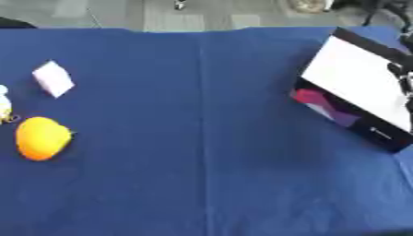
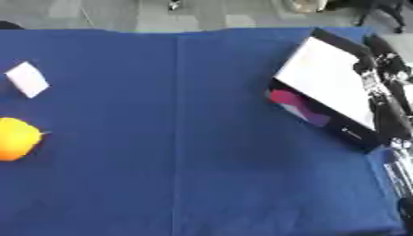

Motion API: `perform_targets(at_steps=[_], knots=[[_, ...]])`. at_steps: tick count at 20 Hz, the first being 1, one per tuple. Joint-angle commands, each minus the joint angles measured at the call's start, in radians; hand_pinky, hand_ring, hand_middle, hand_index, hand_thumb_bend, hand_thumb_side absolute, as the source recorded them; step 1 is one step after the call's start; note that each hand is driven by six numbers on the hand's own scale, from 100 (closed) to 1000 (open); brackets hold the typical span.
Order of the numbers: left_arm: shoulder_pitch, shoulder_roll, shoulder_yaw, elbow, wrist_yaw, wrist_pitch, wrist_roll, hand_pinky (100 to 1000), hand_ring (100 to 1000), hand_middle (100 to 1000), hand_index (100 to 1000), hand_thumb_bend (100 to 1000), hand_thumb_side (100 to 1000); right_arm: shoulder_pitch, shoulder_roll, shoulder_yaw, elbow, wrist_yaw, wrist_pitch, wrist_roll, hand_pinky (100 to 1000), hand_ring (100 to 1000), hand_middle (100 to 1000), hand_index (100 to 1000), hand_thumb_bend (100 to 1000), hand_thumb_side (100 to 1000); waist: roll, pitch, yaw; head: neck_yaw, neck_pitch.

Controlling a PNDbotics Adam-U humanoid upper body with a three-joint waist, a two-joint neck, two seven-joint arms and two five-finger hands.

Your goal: Pick up the objects with one hand, pass them to the other hand, and then place them into the box on the other side of the table.

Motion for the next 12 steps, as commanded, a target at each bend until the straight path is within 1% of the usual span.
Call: perform_targets(at_steps=[1, 7, 12], knots=[[-0.004, 0.018, 0.005, -0.013, -0.003, -0.001, -0.002, 710, 906, 728, 916, 485, 642, -0.001, -0.018, -0.007, -0.021, 0.005, -0.005, 0.002, 1000, 1000, 1000, 1000, 100, 592, 0.014, -0.025, -0.003, 0.002, 0.006], [-0.003, 0.02, 0.004, -0.01, 0.0, 0.0, -0.003, 711, 907, 728, 916, 486, 644, 0.004, -0.019, -0.008, -0.021, 0.006, -0.008, 0.001, 1000, 1000, 1000, 1000, 100, 591, 0.016, -0.025, -0.017, 0.002, 0.006], [-0.019, 0.03, 0.003, -0.007, 0.0, 0.001, -0.005, 712, 908, 729, 916, 483, 640, -0.004, -0.02, -0.01, -0.021, 0.007, -0.012, 0.001, 1000, 1000, 1000, 1000, 100, 591, 0.019, -0.012, -0.032, 0.011, 0.006]])
